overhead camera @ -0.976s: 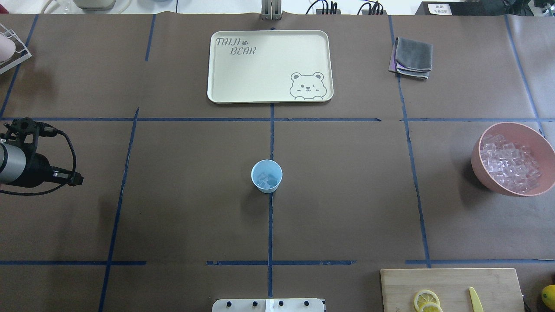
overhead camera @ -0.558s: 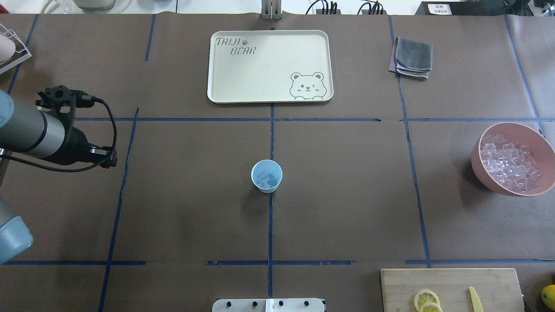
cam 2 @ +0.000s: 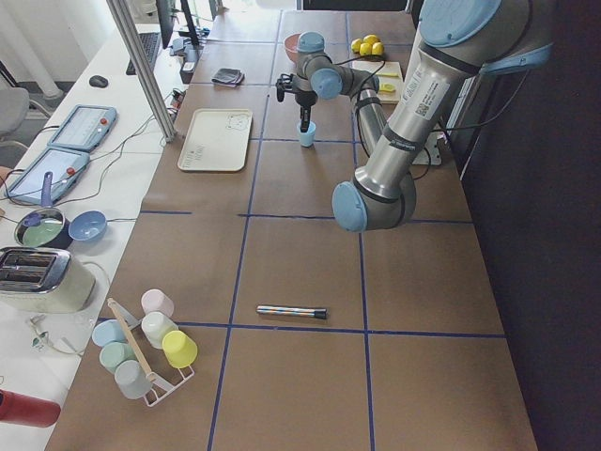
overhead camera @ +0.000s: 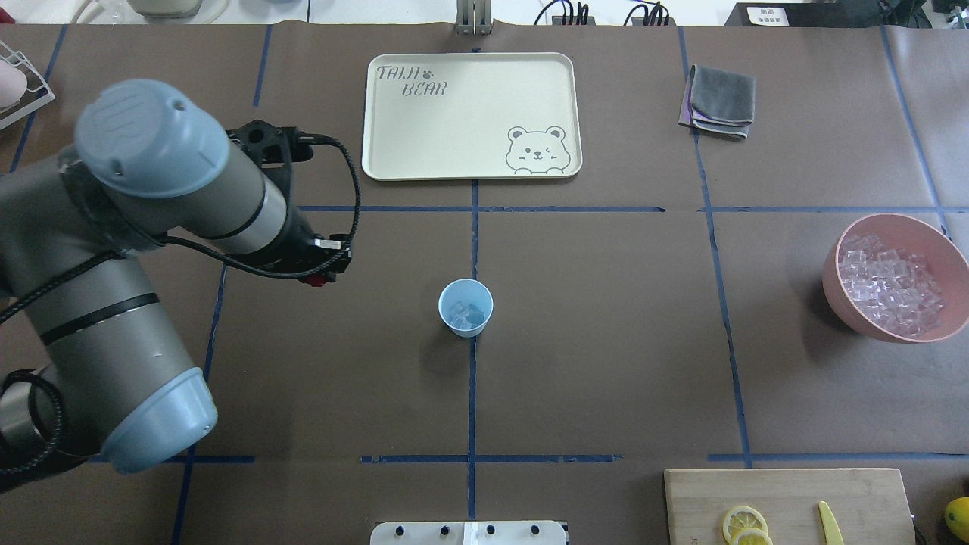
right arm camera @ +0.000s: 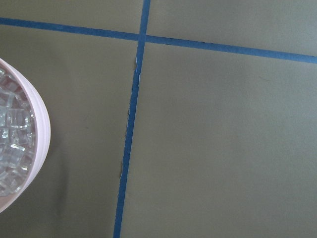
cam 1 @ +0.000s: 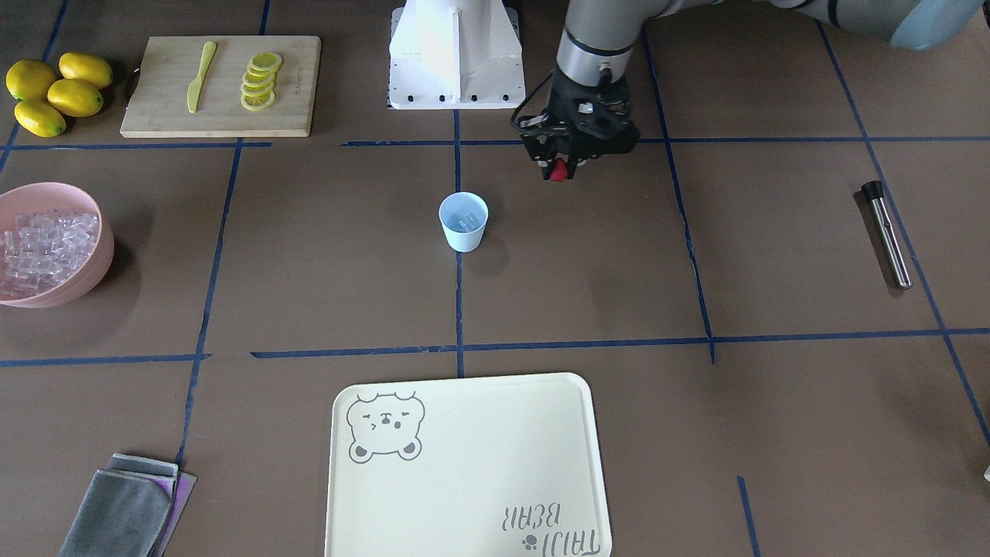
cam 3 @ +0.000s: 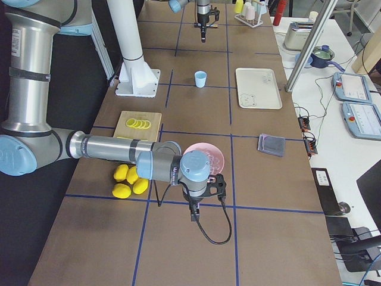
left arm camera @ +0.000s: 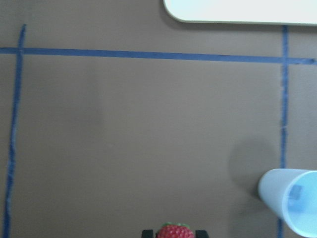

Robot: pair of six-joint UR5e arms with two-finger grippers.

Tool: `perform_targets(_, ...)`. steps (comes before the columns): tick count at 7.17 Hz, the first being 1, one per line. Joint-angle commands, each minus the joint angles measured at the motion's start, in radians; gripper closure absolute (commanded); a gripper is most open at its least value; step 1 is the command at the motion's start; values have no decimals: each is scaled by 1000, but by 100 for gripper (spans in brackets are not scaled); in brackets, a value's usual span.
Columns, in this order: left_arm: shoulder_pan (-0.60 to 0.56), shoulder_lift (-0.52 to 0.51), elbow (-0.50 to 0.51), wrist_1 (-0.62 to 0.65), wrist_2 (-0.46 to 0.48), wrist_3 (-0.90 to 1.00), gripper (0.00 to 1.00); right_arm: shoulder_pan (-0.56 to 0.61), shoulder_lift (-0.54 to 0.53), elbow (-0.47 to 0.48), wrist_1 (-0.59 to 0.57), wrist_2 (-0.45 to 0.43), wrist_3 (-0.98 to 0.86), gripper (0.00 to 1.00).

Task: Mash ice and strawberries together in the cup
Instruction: 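Carry the strawberry with the left gripper over the cup and release it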

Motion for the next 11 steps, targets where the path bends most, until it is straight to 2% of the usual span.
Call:
perform_targets(1, 66, -127, 133, -16, 45, -81, 95, 0, 0, 0, 0, 0, 0, 0)
perform_targets(2, 89, -154, 178, -48, 80, -103, 94, 0, 0, 0, 0, 0, 0, 0)
perform_targets(4, 99, -202, 245, -57, 83, -128, 92, 0, 0, 0, 0, 0, 0, 1)
perform_targets(5, 100, -202, 246, -57, 85, -125, 68, 0, -1, 0, 0, 2, 0, 0)
perform_targets(6, 100, -199, 243, -57, 85, -120, 26, 0, 0, 0, 0, 0, 0, 0)
perform_targets(7, 100, -194, 239, -57, 91, -120, 7, 0, -1, 0, 0, 2, 0, 0)
perform_targets(8, 100, -193, 238, -57, 91, -119, 1, 0, 0, 0, 0, 2, 0, 0)
perform_targets(9, 99, -188, 226, -57, 93, -116, 1, 0, 0, 0, 0, 2, 0, 0)
perform_targets(10, 96, -133, 173, -56, 91, -71, 1, 0, 0, 0, 0, 2, 0, 0)
perform_targets(11, 76, -11, 40, -47, 85, 54, 1, 0, 0, 0, 0, 2, 0, 1)
